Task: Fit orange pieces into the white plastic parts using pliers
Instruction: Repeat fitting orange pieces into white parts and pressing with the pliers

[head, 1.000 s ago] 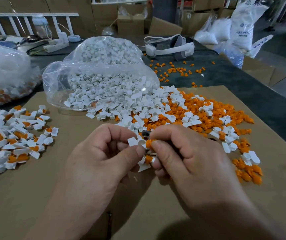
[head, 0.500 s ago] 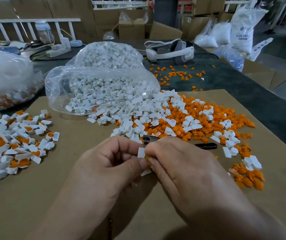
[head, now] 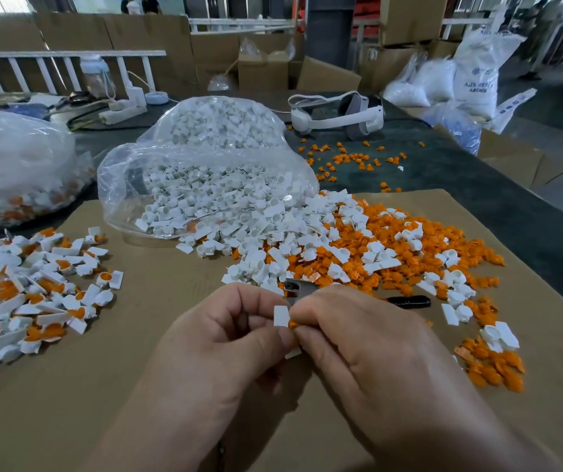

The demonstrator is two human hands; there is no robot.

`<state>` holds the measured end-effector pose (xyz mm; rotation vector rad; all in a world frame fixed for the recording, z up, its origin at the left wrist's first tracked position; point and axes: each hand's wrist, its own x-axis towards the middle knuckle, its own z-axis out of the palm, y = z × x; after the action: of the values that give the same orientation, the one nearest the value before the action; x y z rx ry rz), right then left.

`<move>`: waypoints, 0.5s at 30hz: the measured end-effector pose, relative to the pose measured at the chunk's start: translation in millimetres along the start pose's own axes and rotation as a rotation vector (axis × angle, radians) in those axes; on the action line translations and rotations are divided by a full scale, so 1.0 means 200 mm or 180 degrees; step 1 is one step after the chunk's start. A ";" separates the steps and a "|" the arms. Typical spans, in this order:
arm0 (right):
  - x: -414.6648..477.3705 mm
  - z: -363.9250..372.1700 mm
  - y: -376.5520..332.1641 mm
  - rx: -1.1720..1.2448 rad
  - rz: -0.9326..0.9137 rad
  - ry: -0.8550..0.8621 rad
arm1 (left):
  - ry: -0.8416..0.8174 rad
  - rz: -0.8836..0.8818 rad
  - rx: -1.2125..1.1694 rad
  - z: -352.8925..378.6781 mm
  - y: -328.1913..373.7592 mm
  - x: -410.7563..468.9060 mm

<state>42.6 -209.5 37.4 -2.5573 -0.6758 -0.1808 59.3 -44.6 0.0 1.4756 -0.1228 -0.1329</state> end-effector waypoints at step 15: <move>-0.01 0.03 0.16 -0.1238 0.0613 0.0271 | 0.0236 0.0168 0.0547 -0.04 -0.01 0.02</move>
<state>56.8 -231.5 19.2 -2.9451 -0.3870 -0.3862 63.4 -38.0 -2.6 1.6451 -0.1153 -0.0251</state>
